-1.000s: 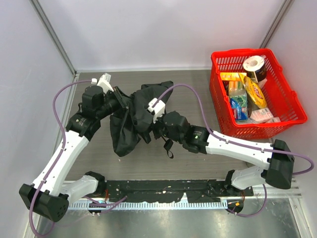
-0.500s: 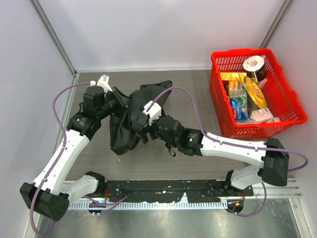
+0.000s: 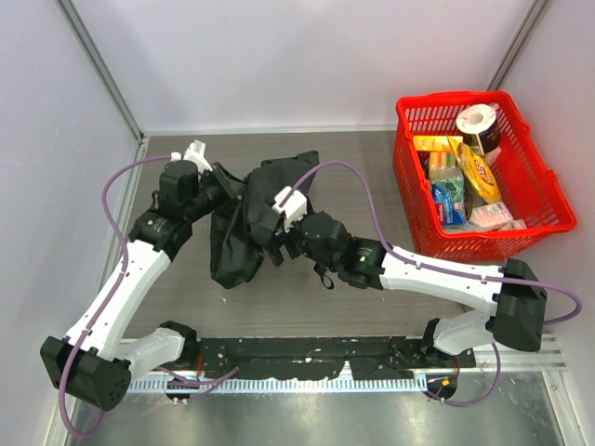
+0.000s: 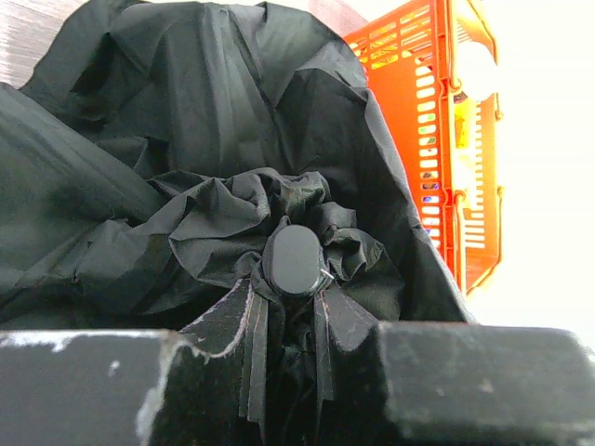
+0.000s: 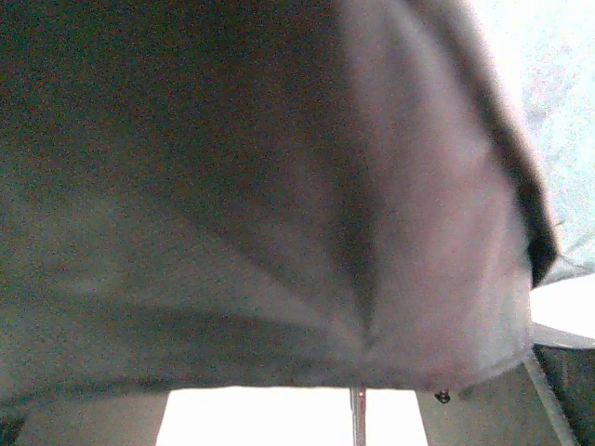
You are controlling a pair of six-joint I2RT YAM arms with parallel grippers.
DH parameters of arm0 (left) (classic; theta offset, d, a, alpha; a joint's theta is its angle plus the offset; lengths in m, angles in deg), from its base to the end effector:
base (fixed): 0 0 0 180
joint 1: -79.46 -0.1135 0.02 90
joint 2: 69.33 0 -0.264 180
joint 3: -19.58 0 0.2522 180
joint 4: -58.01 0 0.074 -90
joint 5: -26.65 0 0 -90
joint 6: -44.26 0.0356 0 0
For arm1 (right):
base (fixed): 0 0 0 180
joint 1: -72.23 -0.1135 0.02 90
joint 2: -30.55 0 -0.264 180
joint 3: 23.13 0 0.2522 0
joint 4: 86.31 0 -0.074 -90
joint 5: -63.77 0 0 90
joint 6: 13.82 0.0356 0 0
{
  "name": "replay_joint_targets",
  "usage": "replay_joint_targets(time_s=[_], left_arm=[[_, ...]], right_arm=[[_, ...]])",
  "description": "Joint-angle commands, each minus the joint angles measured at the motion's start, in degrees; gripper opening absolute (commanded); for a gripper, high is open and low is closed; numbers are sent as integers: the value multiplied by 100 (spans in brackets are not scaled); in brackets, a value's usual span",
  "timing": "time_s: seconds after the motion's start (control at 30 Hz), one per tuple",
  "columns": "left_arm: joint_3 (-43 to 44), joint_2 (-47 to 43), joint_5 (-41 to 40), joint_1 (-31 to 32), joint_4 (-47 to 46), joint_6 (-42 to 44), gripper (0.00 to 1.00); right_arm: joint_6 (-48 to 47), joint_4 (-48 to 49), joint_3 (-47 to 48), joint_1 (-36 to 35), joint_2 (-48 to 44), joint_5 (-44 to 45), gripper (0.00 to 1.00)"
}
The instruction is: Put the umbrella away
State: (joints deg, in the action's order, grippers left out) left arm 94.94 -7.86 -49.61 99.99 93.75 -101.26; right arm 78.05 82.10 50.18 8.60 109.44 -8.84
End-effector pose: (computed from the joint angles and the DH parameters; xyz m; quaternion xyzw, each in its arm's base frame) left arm 0.2213 -0.0919 0.3656 -0.1833 0.8045 -0.4207 0.3772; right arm 0.1531 0.2849 0.3162 -0.3313 0.7288 0.2151 0.5593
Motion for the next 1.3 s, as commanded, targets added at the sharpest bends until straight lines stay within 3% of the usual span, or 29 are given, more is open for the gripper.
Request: replay_joint_targets(time_s=[0.0,0.23,0.57,0.63,0.87,0.97,1.17,1.27], left_arm=[[80,-180,542,82,-413,-590,0],[98,-171,402,82,-352,-740,0],[9,5,771,38,-555,-935,0],[-34,-30,841,38,-615,-741,0],[-517,-486,1087,38,-1213,15,0],[-728,-584,1306,38,-1634,86,0],[-817,-435,2141,47,-2390,208,0],[-843,-417,2405,47,-2566,314,0]], right_arm=[[-134,362,-22,71,100,-376,90],[-143,688,-224,-122,91,-667,91],[-731,662,47,-298,328,871,86],[-662,653,127,-229,276,670,83],[-188,617,-171,492,-57,-875,52],[-187,731,-286,589,-216,-1333,52],[235,776,-304,1063,-357,-2387,73],[287,776,-304,1204,-401,-2670,71]])
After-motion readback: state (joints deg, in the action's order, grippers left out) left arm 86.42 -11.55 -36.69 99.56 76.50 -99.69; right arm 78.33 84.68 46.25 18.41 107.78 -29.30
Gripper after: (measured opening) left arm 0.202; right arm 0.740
